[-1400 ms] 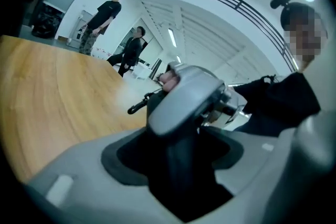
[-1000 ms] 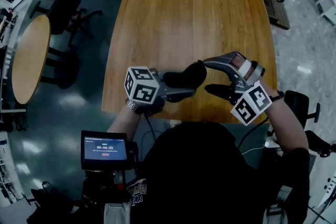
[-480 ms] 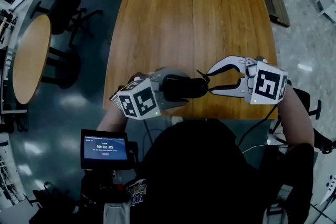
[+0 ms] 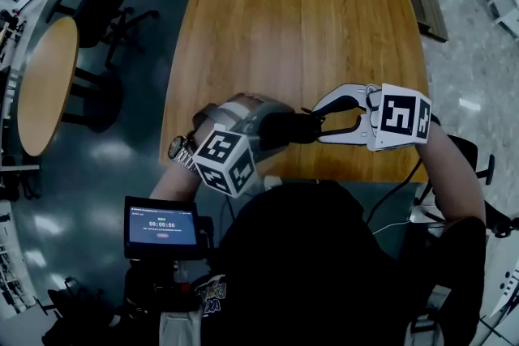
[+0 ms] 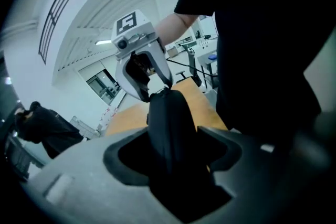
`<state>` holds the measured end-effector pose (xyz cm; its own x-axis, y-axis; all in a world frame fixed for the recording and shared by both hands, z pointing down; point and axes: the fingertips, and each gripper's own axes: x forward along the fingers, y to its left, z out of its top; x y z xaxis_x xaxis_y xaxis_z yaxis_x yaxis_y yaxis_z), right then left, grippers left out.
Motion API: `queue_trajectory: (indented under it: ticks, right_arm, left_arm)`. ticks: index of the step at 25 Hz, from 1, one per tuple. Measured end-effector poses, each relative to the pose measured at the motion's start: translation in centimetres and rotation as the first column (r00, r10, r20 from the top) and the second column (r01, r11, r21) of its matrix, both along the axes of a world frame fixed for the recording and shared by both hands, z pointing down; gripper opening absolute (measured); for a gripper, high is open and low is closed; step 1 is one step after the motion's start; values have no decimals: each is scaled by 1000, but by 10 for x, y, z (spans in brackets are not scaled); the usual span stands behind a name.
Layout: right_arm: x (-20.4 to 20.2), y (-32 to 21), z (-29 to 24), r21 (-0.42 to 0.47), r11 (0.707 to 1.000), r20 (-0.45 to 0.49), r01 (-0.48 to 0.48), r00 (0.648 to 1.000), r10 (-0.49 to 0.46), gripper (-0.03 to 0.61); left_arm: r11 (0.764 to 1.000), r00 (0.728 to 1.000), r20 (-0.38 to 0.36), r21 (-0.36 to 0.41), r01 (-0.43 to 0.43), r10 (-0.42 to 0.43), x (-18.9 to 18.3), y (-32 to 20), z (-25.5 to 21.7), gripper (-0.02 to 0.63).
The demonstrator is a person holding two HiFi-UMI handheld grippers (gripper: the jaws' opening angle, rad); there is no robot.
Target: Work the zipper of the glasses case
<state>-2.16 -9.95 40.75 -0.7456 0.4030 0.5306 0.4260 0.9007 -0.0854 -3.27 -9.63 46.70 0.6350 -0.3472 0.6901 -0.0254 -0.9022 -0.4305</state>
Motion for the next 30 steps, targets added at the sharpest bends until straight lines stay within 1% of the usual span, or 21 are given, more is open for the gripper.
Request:
queue_trajectory:
  ticks: [2,5,8,10,11,13,17,19,21,22,23,25,26,27,29,30]
  right_arm:
    - [-1,-2,2,48,999,2,8,1000,-8,153]
    - [0,-2,1,137,990,17,20,1000,-23,142]
    - [2,-1,0,265,963,18,50,998,-56,99]
    - [4,1,3,309,949,11,62,998,-69,89]
    - [5,3,4,307,949,11,67,997,-74,87]
    - [7,5,3,281,958,22,60,997,-69,63]
    - [7,3,0,228,974,69,15,997,-32,46]
    - [8,6,-2,212,977,84,15,996,-33,44]
    - [9,12,-9,173,985,110,31,993,-51,43]
    - [9,15,-15,133,990,135,37,989,-56,41]
    - [8,18,-23,75,996,168,37,985,-49,38]
    - [6,21,-42,-69,998,222,15,975,1,35]
    - [7,21,-50,-128,992,236,3,971,28,34]
    - [8,21,-55,-169,986,249,-3,967,46,34]
    - [10,17,-62,-211,977,295,-5,953,68,34]
    - [10,14,-66,-235,972,321,-6,944,84,32]
  left_arm:
    - [1000,1000,18,17,7,-8,-2,-2,2,279]
    - [999,1000,19,38,21,-22,-3,-6,1,279]
    - [997,999,29,74,31,-33,-6,-10,2,279]
    - [996,999,41,88,29,-33,-8,-11,4,278]
    - [995,998,46,93,28,-32,-8,-11,5,278]
    - [995,998,46,99,27,-31,-8,-11,6,275]
    - [996,999,10,80,33,-34,-7,-11,5,275]
    - [999,999,-25,30,23,-23,-4,-6,5,273]
    - [998,995,-103,-70,0,-7,1,3,4,273]
    - [990,987,-161,-139,-18,-5,4,9,1,273]
    - [976,973,-230,-215,-42,-9,7,16,-3,273]
    - [931,928,-371,-349,-103,-37,14,27,-17,273]
    - [907,902,-429,-398,-136,-53,17,31,-24,273]
    - [882,876,-478,-440,-171,-68,19,35,-32,273]
    - [833,830,-550,-500,-236,-95,23,43,-48,273]
    - [815,811,-576,-518,-261,-106,25,46,-55,273]
